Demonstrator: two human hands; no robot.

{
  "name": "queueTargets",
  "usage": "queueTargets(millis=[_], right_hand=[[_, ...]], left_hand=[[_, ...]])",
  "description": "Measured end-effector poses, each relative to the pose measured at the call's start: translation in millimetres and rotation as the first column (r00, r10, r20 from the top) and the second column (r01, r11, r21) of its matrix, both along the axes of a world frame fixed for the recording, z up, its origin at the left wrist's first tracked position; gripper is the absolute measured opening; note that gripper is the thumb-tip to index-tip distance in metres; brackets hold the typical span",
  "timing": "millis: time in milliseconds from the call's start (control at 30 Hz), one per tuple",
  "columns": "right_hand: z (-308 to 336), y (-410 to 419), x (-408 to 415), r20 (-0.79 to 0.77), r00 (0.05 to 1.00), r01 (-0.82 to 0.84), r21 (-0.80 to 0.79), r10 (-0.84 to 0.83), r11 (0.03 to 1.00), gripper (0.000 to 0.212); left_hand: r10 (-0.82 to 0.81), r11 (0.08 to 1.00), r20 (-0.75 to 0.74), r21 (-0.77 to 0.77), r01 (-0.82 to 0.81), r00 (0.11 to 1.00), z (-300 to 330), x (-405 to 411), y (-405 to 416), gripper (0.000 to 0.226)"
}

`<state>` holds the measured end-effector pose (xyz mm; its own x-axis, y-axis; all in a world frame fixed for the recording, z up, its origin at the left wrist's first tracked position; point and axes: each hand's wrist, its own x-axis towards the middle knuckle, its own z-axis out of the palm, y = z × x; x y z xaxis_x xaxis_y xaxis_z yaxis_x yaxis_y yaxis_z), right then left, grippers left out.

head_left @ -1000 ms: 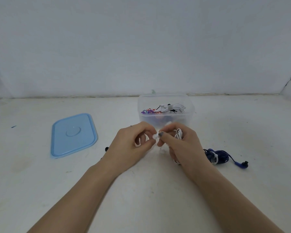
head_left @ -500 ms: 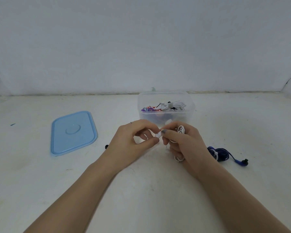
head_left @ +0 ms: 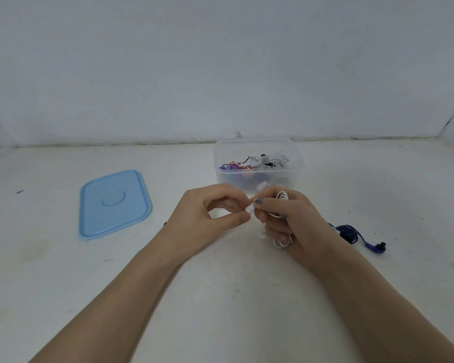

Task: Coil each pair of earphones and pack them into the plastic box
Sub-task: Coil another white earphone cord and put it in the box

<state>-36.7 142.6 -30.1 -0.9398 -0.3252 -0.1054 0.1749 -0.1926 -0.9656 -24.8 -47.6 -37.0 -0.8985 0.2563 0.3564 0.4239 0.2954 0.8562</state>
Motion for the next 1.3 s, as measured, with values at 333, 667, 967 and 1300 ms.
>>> queueTargets(millis=[333,667,967,1300], right_hand=[[0.1,0.2,0.6,-0.018,1.000,-0.025,0.003,0.026,1.000,0.012],[-3.4,-0.7,-2.1,0.008,0.999,0.047,-0.084,-0.047,0.995,0.018],[-7.7,1.7,-9.9,0.095,0.991,0.108,-0.213,-0.090,0.971,0.013],[-10.8,-3.3,-7.9,0.027,0.981,0.195,-0.177,-0.193,0.965,0.011]], left_hand=[[0.022,1.000,-0.026,0.010,-0.022,0.999,-2.3,0.2,1.7,0.017],[0.002,1.000,-0.022,-0.010,-0.002,1.000,-5.5,0.5,4.1,0.030],[0.006,0.962,-0.010,-0.273,-0.009,1.000,-12.7,3.6,15.3,0.055],[0.135,0.970,-0.106,-0.189,-0.153,0.985,-11.1,-0.1,13.7,0.027]])
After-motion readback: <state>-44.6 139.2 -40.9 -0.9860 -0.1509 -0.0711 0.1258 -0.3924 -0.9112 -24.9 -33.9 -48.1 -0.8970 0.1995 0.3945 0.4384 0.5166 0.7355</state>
